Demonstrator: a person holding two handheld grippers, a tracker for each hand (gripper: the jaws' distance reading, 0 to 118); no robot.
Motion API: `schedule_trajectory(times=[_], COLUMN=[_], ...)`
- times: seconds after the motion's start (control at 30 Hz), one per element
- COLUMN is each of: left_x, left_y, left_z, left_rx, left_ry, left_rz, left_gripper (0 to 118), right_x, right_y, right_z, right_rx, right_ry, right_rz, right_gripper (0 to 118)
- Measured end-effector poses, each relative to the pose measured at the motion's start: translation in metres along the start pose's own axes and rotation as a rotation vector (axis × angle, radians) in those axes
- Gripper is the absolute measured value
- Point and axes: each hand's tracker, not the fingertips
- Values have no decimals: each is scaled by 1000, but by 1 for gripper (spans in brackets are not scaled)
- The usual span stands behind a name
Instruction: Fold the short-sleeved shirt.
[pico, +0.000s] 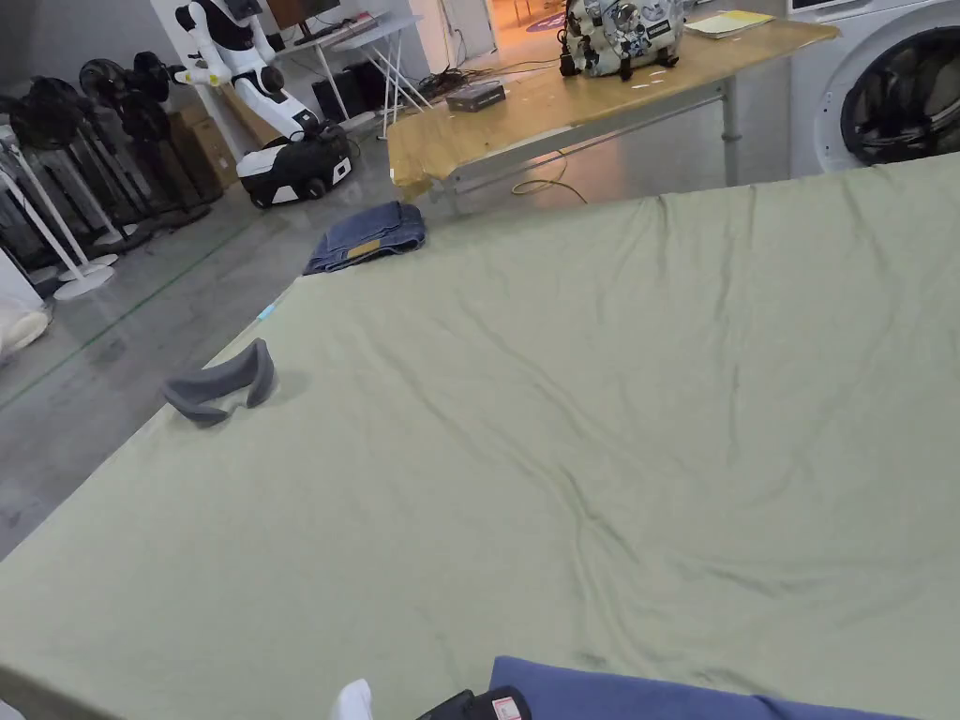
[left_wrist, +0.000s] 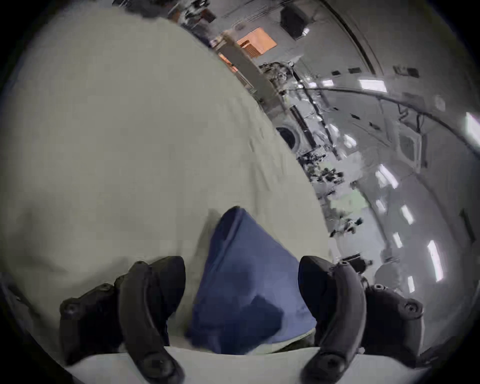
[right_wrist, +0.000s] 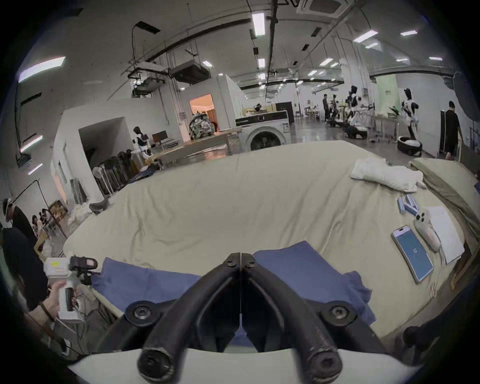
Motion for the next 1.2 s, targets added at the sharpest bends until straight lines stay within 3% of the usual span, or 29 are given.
schedule_trajectory(times=[0.07, 0.1, 0.17, 0.2, 0.27, 0.37, 0.47, 0.53, 0.67, 0.73, 0.83, 0.93, 1.03, 1.07, 1.1, 1.13, 1.17, 1.2], left_x=[9, 16, 18, 19, 29, 41, 65, 84, 141, 175, 197, 198, 197, 198, 199, 201, 199, 201], left_y=[4, -1, -3, -5, -9, 11, 40, 59, 78, 62, 22, -21, -49, -52, -53, -50, -46, -44], left_z=[-5, -13, -35, -45, -41, -11, 26, 59, 86, 63, -13, -91, -145, -154, -155, -152, -144, -132], left_rx=[77, 38, -31, -67, -37, 96, 157, 226, 268, 243, 58, -132, -228, -239, -221, -237, -220, -187], left_ry=[-65, -88, -26, 4, -63, 47, 20, 81, 306, 245, 221, 95, 93, 111, 98, 42, -35, -120], left_rz=[74, 118, 102, 106, 142, 94, 8, -57, -353, -445, -547, -525, -562, -564, -559, -545, -533, -527], left_gripper=[86, 71, 13, 6, 3, 2, 2, 2, 2, 2, 2, 2, 2, 6, 17, 52, 61, 61], right_x=[-4, -5, -4, -4, -4, -4, -2, 1, 3, 5, 1, -2, -5, -4, -3, -3, -2, -1], right_y=[4, 3, 2, 3, 3, 2, 0, -3, -10, -12, -10, -5, -4, -5, -6, -2, -3, -5], right_z=[1, 1, 1, 1, 0, 2, 2, 1, -2, -5, -2, 8, 19, 21, 23, 24, 24, 24], right_rx=[-12, -12, -9, -10, -23, -24, -33, -44, -65, -77, -73, -45, -31, -29, -33, -37, -43, -50], right_ry=[1, -1, 9, 10, 5, -5, 6, 3, 11, 12, 12, 24, 1, -6, -10, -15, -23, -30], right_rz=[-4, -2, 1, -1, 7, 17, 12, 10, -31, -61, -88, -100, -91, -90, -88, -85, -82, -80], right_gripper=[0, 0, 0, 0, 0, 0, 0, 0, 0, 0, 0, 0, 0, 0, 0, 0, 0, 0])
